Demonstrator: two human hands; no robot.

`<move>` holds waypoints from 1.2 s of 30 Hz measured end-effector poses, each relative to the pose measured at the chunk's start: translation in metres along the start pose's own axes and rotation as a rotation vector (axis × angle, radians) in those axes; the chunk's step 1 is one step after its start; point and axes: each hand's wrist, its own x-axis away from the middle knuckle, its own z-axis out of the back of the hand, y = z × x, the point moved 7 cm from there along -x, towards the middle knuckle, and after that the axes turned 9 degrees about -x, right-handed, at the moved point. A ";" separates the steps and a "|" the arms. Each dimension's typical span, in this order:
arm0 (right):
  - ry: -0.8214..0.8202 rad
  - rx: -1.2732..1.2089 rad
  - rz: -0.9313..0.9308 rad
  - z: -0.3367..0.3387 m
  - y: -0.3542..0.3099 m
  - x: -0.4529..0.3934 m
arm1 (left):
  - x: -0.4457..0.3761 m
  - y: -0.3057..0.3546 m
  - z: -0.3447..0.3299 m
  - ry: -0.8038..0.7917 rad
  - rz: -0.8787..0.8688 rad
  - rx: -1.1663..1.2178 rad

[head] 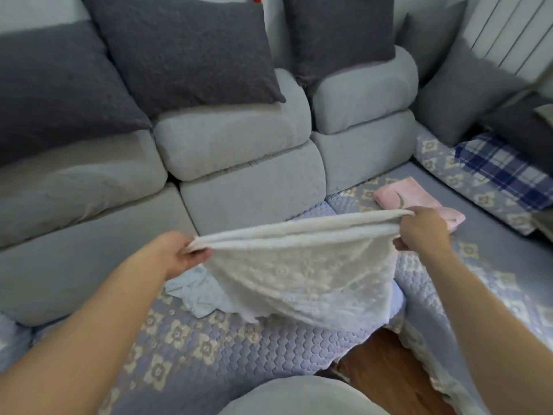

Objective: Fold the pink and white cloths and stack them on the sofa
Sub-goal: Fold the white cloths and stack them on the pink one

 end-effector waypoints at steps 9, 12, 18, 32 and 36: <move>0.047 -0.272 -0.232 0.078 0.024 -0.048 | -0.016 0.014 -0.074 -0.100 -0.024 -0.036; -0.079 -0.275 -0.406 0.064 0.049 -0.090 | -0.030 0.006 -0.124 -0.131 0.007 -0.033; -0.084 -0.444 -0.219 0.106 -0.011 -0.194 | -0.026 0.103 -0.235 -0.176 -0.226 -0.004; -0.197 -0.433 -0.012 0.132 0.105 -0.232 | -0.038 -0.009 -0.284 -0.015 -0.339 -0.283; -0.339 -0.238 -0.296 0.057 0.272 -0.228 | -0.109 -0.157 -0.286 0.070 -0.144 -0.374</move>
